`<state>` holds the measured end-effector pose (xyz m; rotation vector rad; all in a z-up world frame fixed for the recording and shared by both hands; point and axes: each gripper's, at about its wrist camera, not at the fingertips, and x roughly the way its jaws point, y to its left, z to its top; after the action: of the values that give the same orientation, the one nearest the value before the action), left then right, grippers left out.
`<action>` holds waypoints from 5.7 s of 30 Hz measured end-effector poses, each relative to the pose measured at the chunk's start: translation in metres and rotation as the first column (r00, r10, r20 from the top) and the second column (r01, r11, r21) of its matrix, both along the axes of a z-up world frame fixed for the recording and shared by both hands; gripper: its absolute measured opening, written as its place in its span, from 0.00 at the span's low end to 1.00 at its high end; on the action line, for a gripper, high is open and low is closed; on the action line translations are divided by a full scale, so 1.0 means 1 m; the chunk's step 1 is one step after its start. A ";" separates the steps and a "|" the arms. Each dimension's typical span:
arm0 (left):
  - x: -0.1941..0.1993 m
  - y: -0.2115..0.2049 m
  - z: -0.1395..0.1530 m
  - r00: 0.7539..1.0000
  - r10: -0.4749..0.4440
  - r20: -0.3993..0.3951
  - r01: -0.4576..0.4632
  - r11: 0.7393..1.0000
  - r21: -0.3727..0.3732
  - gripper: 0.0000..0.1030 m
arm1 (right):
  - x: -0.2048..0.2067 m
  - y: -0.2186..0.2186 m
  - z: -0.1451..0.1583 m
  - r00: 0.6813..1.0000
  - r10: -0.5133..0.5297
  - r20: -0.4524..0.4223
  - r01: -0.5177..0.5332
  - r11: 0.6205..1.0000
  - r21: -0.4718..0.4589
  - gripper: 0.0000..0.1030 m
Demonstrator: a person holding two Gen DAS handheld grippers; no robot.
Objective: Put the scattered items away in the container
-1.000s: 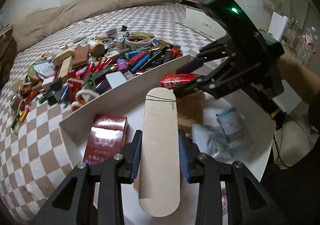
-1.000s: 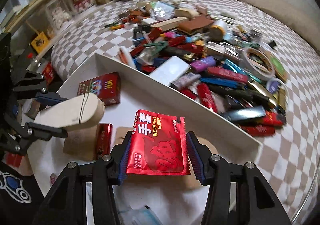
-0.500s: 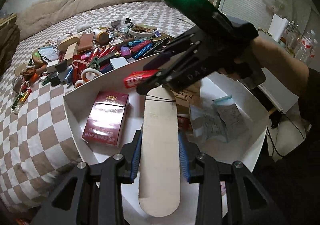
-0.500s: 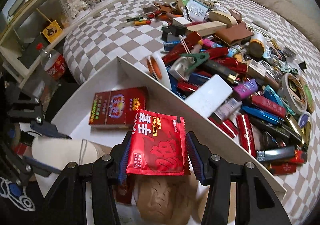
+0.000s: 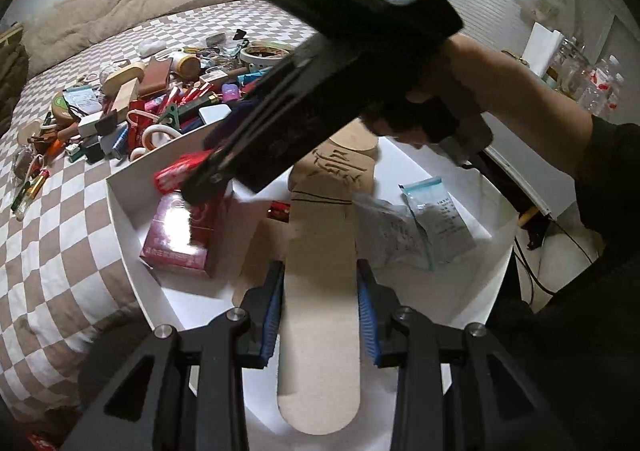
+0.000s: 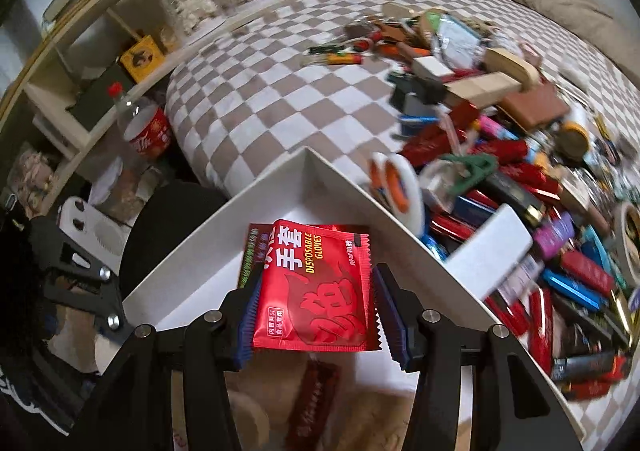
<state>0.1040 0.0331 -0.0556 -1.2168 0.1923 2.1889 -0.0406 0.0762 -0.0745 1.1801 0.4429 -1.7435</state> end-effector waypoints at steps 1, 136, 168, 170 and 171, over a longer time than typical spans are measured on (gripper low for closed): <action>0.000 0.000 0.000 1.000 -0.001 0.002 0.001 1.000 0.002 0.33 | 0.001 -0.004 -0.001 1.000 0.011 0.000 -0.011 1.000 0.005 0.51; -0.075 -0.011 0.009 0.981 0.156 -0.113 -0.146 0.985 0.088 1.00 | 0.014 0.161 0.012 0.878 -0.447 -0.170 0.425 0.893 -0.149 1.00; -0.140 -0.109 0.034 0.875 0.457 -0.159 -0.438 0.888 0.141 1.00 | -0.030 0.190 0.044 0.749 -0.610 -0.259 0.557 0.791 -0.253 1.00; -0.145 -0.118 0.032 0.868 0.473 -0.153 -0.454 0.879 0.146 1.00 | -0.033 0.192 0.045 0.742 -0.616 -0.265 0.563 0.787 -0.253 1.00; -0.148 -0.123 0.031 0.861 0.486 -0.150 -0.467 0.872 0.145 1.00 | -0.035 0.194 0.046 0.738 -0.620 -0.267 0.567 0.784 -0.252 1.00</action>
<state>-0.0441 -0.0900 -0.0242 -1.0867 -0.1716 2.7044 -0.0759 0.2699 -0.0285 0.9629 0.1102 -2.5173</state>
